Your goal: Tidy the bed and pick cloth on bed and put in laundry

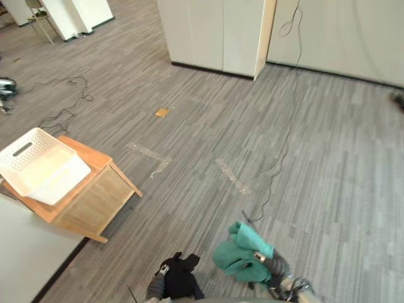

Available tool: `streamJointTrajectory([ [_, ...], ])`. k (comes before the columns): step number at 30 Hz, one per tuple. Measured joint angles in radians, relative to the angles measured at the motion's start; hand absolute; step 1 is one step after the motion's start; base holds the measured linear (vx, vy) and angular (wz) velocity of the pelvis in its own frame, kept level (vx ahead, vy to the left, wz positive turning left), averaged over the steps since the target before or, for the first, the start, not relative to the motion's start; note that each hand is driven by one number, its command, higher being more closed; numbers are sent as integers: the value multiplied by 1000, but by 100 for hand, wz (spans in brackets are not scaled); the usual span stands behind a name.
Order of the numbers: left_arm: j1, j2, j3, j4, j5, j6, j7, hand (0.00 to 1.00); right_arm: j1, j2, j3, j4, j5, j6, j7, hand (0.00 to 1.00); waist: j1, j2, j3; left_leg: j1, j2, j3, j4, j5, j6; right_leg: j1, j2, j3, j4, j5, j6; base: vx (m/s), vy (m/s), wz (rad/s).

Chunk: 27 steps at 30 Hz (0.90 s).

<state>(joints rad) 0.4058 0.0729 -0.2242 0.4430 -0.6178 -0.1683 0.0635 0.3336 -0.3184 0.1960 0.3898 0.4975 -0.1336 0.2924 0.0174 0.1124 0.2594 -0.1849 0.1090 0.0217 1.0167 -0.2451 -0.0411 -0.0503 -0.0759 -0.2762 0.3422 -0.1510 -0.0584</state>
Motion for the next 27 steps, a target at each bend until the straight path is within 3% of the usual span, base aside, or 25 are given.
streamJointTrajectory([
  [1,3,-1,0,-22,0,-13,-1,100,10,-1,6,-15,-4,-9,23,100,19,-13,6,-38,-24,77,-116,0,0,71,13,-17,-64,-7,-3,512,-407,19],
  [3,7,2,0,-50,2,-16,0,100,23,0,9,-31,-16,-15,45,100,25,-32,14,-71,-41,237,-352,3,1,161,25,-68,-133,-15,20,492,-374,58],
  [5,10,3,-11,-83,30,-5,14,100,59,6,6,-44,-13,-15,45,100,18,-45,21,-46,-67,491,-633,8,2,306,42,-193,-208,-44,68,478,-333,116],
  [6,12,3,-16,-93,40,1,17,100,71,4,6,-50,-10,-15,44,100,17,-45,21,-44,-78,534,-665,11,12,334,48,-218,-215,-58,90,467,-304,126],
  [7,15,4,-26,-107,46,9,24,100,87,2,8,-57,1,-15,38,100,20,-50,18,-31,-88,589,-693,30,59,377,54,-261,-211,-89,139,443,-271,89],
  [8,14,2,-26,-110,56,11,25,100,91,5,9,-57,10,-15,26,100,29,-58,10,-27,-93,611,-695,31,132,374,38,-288,-122,-138,182,451,-257,62],
  [9,12,-1,-25,-106,68,10,26,100,78,7,10,-58,13,-15,15,100,30,-58,10,-23,-91,604,-688,31,183,342,15,-292,-11,-163,188,475,-211,15],
  [10,9,-1,-20,-91,85,8,27,100,55,21,10,-59,23,-15,-3,100,28,-63,7,5,-96,579,-703,45,254,243,-66,-292,306,-167,176,397,-136,6],
  [11,7,9,-15,-88,91,7,28,100,49,40,10,-59,24,-14,-13,100,23,-89,0,13,-116,568,-710,87,291,182,-127,-291,469,-129,141,480,-159,37],
  [12,5,45,-11,-96,100,11,31,100,52,87,9,-51,24,-14,-33,100,8,-145,-22,44,-181,525,-731,96,291,82,-229,-250,706,31,68,510,-187,80],
  [13,3,66,-19,-96,103,5,30,100,58,114,10,-48,24,-14,-38,100,-8,-168,-23,82,-217,477,-758,92,290,31,-267,-210,806,52,37,661,-248,143],
  [14,0,67,-19,-66,102,8,36,100,67,125,15,-48,23,-15,-54,100,-24,-160,-20,145,-236,394,-791,83,281,-47,-267,-150,841,-37,21,727,-279,145],
  [16,6,58,-20,-34,101,18,46,100,84,130,21,-51,20,-24,-70,100,-44,-140,-15,214,-235,295,-814,81,274,-100,-231,-99,761,-105,49,660,-286,178],
  [17,4,58,-22,-32,99,28,48,100,94,139,15,-58,20,-54,-75,100,-58,-123,-8,271,-225,193,-831,80,267,-141,-198,-53,568,-144,95,558,-304,202],
  [18,1,58,-25,-32,99,30,47,100,96,140,11,-57,20,-61,-76,100,-58,-120,-7,284,-220,154,-830,74,258,-157,-187,-35,464,-145,112,540,-326,211],
  [19,-11,60,-34,-30,99,34,48,100,97,141,5,-54,20,-69,-74,100,-54,-120,-7,309,-204,89,-830,51,220,-187,-158,9,235,-110,148,479,-401,170],
  [20,-20,69,-39,-18,100,34,45,100,96,149,9,-49,23,-77,-74,100,-49,-129,-11,325,-202,30,-829,33,196,-208,-148,78,15,-24,187,456,-425,163],
  [22,-24,89,-44,-9,102,41,43,100,105,166,11,-50,24,-85,-74,100,-46,-150,-15,358,-201,-20,-826,-11,152,-229,-151,167,-108,55,245,372,-433,142],
  [23,-16,101,-47,-6,103,42,32,100,116,175,11,-50,27,-87,-77,100,-38,-159,-23,393,-191,-63,-800,-68,138,-224,-143,215,-114,98,233,390,-569,125],
  [24,-3,104,-47,-6,103,41,26,100,120,171,15,-52,29,-88,-76,100,-34,-157,-32,407,-181,-81,-775,-104,132,-219,-131,230,-94,106,212,495,-704,104],
  [25,25,95,-44,-2,106,37,28,100,130,149,18,-51,29,-91,-80,100,-30,-121,-63,428,-151,-104,-729,-157,114,-221,-98,233,-8,143,177,500,-661,89],
  [27,48,73,-44,0,90,37,28,100,109,119,7,-40,31,-91,-112,100,-42,-66,-88,325,-88,-31,-441,-153,63,-208,-93,166,85,113,155,388,-479,83],
])
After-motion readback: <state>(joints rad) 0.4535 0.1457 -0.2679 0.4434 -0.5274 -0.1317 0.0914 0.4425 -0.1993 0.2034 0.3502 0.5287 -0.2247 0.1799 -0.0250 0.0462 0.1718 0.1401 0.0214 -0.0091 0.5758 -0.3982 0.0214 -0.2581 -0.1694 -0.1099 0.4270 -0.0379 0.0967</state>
